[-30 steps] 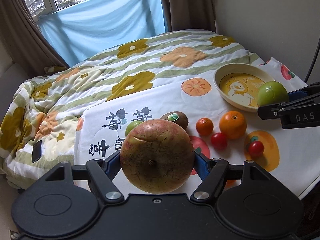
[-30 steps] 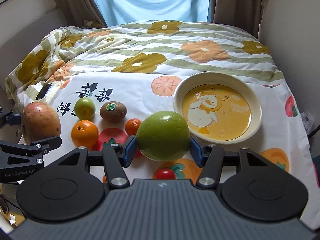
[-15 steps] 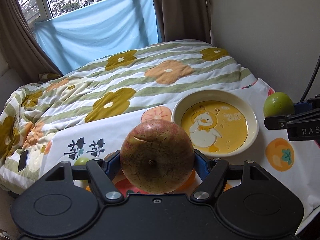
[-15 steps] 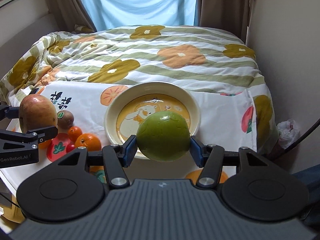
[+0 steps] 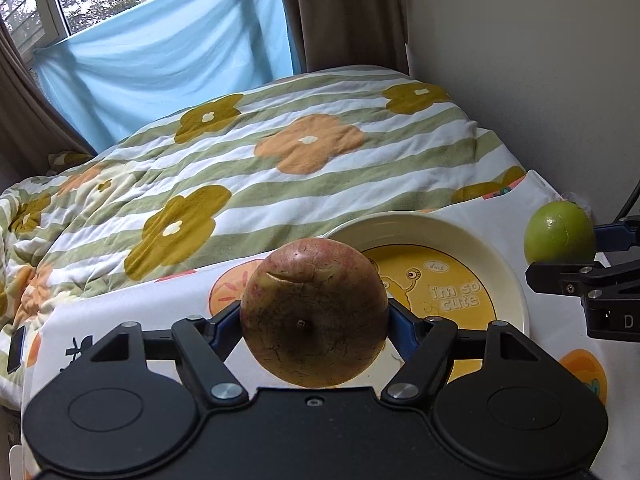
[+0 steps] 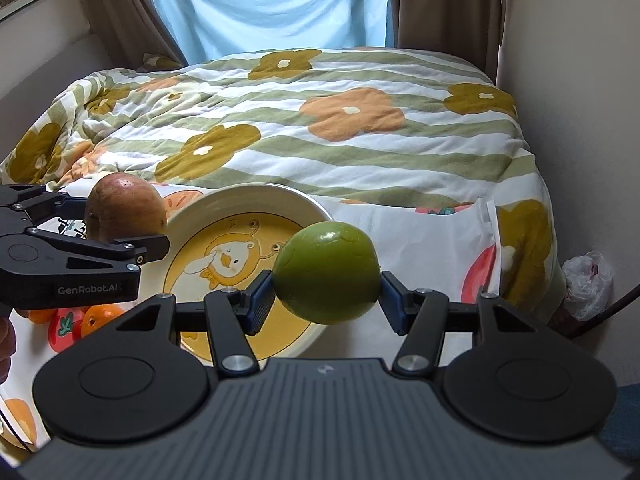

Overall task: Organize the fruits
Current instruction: 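Carry the apple with the left tool into the bowl while the right tool carries the green fruit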

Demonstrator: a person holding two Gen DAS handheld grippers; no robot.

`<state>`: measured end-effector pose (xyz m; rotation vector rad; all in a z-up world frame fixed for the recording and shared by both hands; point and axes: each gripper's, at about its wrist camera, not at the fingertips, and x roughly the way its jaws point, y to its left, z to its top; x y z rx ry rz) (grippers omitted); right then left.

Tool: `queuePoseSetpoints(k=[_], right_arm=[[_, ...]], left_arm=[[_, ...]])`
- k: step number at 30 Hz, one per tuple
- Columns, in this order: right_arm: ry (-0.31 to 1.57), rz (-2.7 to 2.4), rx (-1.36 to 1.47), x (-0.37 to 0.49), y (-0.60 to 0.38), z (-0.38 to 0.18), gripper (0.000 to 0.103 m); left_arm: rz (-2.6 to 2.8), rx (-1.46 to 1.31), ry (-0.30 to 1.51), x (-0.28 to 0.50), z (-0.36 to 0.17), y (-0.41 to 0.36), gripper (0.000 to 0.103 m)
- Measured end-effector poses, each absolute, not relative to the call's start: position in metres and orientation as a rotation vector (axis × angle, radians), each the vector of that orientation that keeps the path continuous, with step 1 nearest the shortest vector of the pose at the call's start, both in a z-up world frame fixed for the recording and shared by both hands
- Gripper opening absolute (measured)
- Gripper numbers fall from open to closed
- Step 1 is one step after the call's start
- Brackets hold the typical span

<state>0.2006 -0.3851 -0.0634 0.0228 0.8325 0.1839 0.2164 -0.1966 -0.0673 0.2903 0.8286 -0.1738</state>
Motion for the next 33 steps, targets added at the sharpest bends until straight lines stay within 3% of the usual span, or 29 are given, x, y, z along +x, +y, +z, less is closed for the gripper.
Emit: queuePoseSetpoints(k=[14,18,33], right_arm=[[0.863,0.175,0.043,0.236,-0.399,-0.086,0.071],[0.865,0.169,0.043,0.24,-0.4,-0.086,0.071],[0.868,0.229,0.004,0.245,-0.379,-0.087,0.071]], left_arm=[[-0.216,0.384,0.908,0.267,-0.109,-0.228,0.079],[-0.224,0.402,0.86,0.264,-0.102,-0.227,0.095],[-0.188,0.345,0.86,0.241,-0.088,-0.197,0.095]])
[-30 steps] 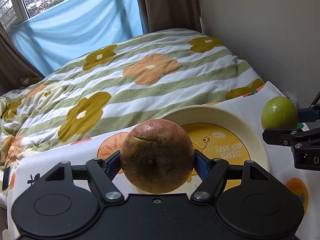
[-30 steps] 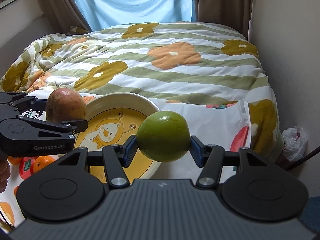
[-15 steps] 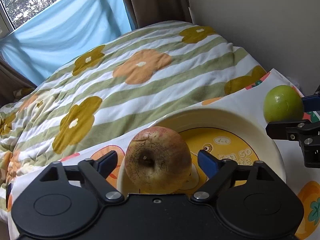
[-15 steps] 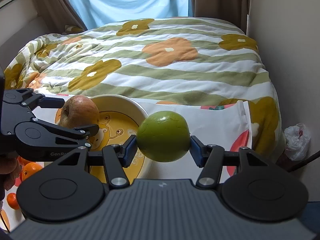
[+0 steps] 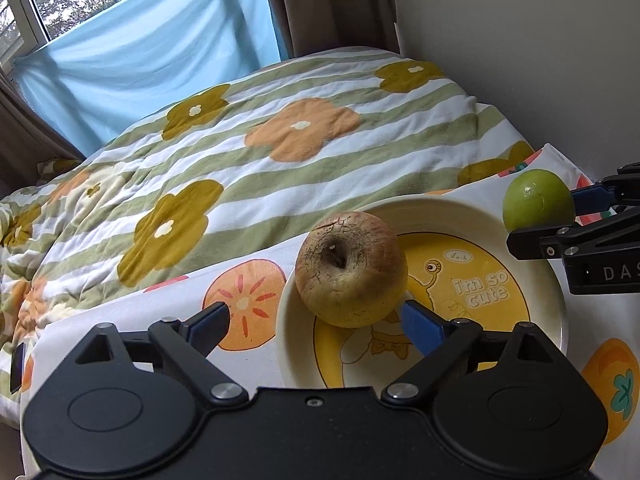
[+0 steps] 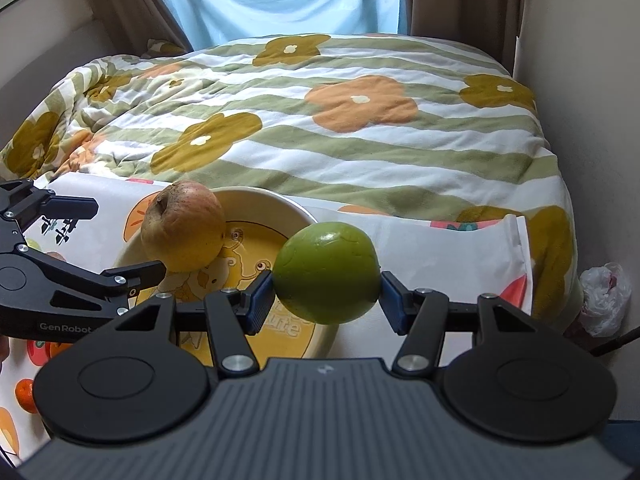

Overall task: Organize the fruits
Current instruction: 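Carry the apple with the left tool into the bowl while the right tool carries the green fruit, then release the apple with the left tool while the right tool releases the green fruit in the bowl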

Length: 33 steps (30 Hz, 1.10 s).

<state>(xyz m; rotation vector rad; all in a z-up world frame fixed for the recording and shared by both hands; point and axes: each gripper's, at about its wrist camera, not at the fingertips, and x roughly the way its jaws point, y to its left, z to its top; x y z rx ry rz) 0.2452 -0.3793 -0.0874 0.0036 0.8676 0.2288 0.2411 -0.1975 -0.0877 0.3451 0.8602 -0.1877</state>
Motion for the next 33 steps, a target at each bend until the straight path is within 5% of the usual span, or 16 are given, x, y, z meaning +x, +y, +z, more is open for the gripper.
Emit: queuePoseSetpoints(k=[20,24,33], right_arm=[[0.825,0.394,-0.224,0.26,-0.326,-0.118,0.072],[0.767,0.372,-0.233,0.252,-0.328,-0.111,0.103],[0.761,0.332,-0.182,0.238,-0.341,-0.098,0.103]], left_arm=[[-0.059,0.24,0.845,0.201,-0.073,-0.153,0.095],[-0.058,0.232,0.838,0.196,-0.071,-0.153,0.095],[-0.058,0.225,0.822,0.179,-0.063,-0.154,0.096]])
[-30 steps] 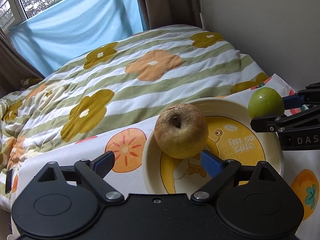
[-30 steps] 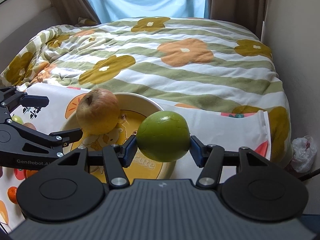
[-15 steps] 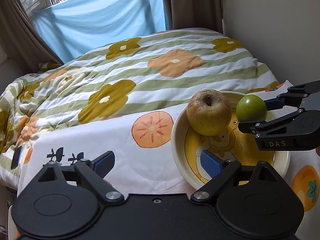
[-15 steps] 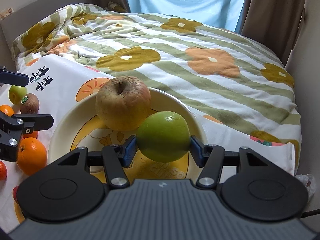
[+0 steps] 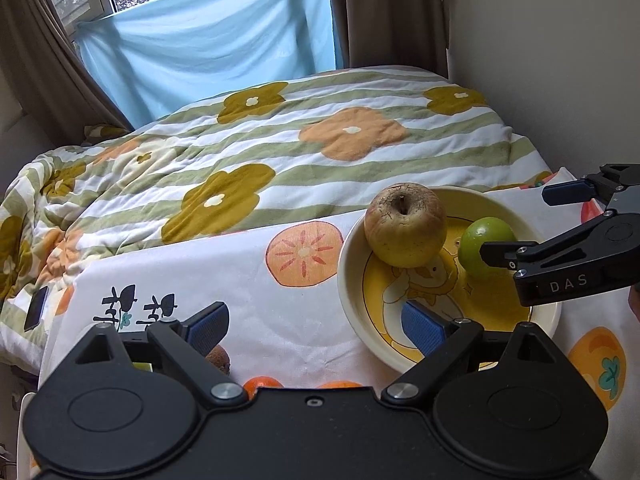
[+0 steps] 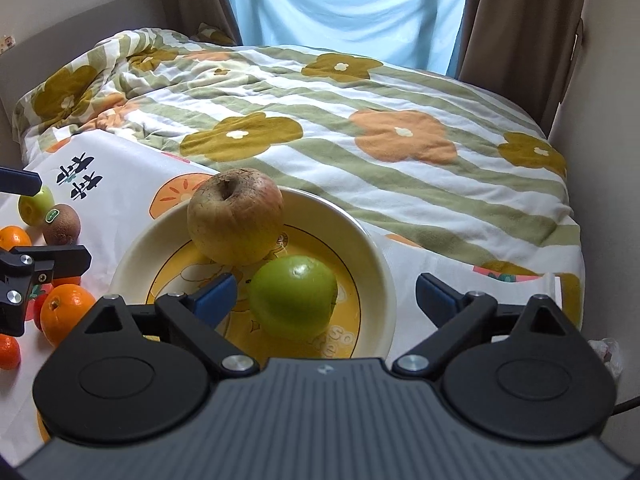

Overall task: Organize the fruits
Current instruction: 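Release the apple with the left tool while the right tool releases the green fruit in the bowl, then grasp the large orange with the left tool while the right tool grasps a tangerine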

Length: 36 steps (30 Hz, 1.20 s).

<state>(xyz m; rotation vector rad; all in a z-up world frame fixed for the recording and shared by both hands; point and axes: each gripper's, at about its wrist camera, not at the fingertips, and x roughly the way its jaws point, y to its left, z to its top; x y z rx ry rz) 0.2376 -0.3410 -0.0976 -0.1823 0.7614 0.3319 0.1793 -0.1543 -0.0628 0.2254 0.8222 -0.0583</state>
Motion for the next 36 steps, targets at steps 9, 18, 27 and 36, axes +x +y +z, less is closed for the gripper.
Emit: queuePoseSetpoints(k=[9,18,27,36], right_arm=[[0.749,0.298,-0.153,0.213,-0.351,-0.076,0.103],[0.737,0.28,-0.131,0.18,-0.354,-0.05,0.103],[0.754,0.236,-0.067,0.136,-0.346,-0.024,0.103],[0.737,0.211,-0.001,0.096,-0.31,-0.005,0.103]], left_arm=[[-0.054,0.2,0.783,0.154,-0.044,-0.155,0.096],[-0.022,0.161,0.74,0.115,-0.019,-0.147,0.096],[0.012,0.129,0.696,0.062,0.001,-0.12,0.096],[0.023,0.132,0.675,0.035,0.01,-0.072,0.096]])
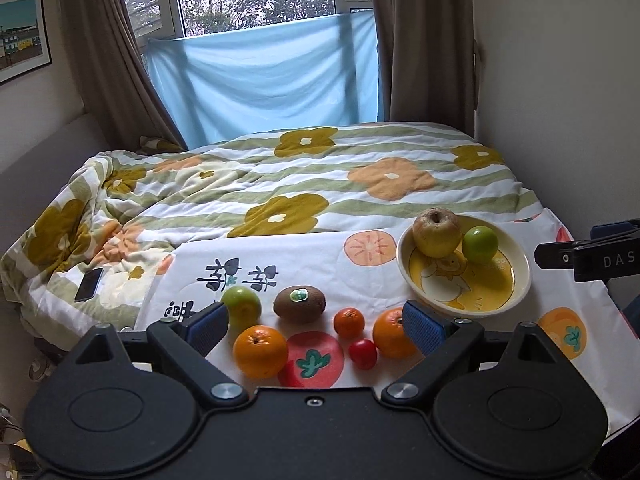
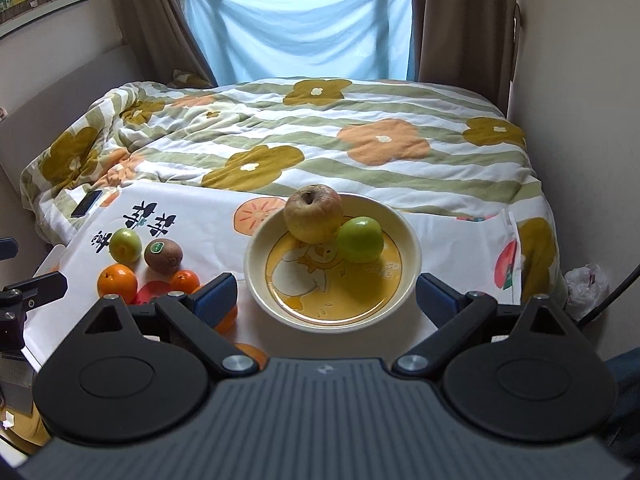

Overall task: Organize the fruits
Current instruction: 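Grasp the large orange with the left tool while the right tool grasps a tangerine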

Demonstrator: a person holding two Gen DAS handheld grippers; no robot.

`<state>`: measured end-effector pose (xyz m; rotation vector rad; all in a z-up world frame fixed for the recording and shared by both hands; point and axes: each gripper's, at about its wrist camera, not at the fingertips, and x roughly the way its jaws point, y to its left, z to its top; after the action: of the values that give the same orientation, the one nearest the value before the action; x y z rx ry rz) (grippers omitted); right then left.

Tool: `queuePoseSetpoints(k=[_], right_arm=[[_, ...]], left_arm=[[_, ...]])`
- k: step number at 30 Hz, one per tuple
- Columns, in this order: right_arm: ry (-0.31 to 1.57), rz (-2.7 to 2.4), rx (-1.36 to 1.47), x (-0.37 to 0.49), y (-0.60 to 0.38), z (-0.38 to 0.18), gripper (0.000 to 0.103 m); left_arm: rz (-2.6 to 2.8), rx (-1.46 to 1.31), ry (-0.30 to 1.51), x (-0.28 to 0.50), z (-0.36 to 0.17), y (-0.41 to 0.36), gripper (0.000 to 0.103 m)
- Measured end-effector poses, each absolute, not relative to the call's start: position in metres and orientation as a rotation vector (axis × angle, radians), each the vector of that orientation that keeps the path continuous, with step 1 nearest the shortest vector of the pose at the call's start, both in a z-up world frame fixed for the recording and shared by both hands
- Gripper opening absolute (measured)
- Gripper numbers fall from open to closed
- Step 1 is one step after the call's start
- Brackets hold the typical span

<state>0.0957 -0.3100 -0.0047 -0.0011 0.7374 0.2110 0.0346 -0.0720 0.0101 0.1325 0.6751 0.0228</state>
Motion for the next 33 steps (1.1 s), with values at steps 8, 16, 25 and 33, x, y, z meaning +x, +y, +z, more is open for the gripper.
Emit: queuePoseSetpoints(k=[8,16,25,33], right_arm=[[0.77,0.207,0.024,0.071,-0.256,-0.024,0.103],[0.853,0.161,0.088,0.053,-0.202,-0.067,0.103],[0.917,0.13,0.131,0.045,-0.156,-0.106,0.103],[0.935,0.129,0.138,0.047,-0.136,-0.121,0.103]], left_arm=[[-0.008,0.164,0.7,0.037,-0.008,-0.021,0.096],[-0.098,0.228,0.739,0.059,-0.043,0.025,0.096],[-0.263,0.313,0.778,0.097,-0.081,0.042,0.094],[-0.371,0.302,0.849,0.125,-0.11,0.037,0.086]])
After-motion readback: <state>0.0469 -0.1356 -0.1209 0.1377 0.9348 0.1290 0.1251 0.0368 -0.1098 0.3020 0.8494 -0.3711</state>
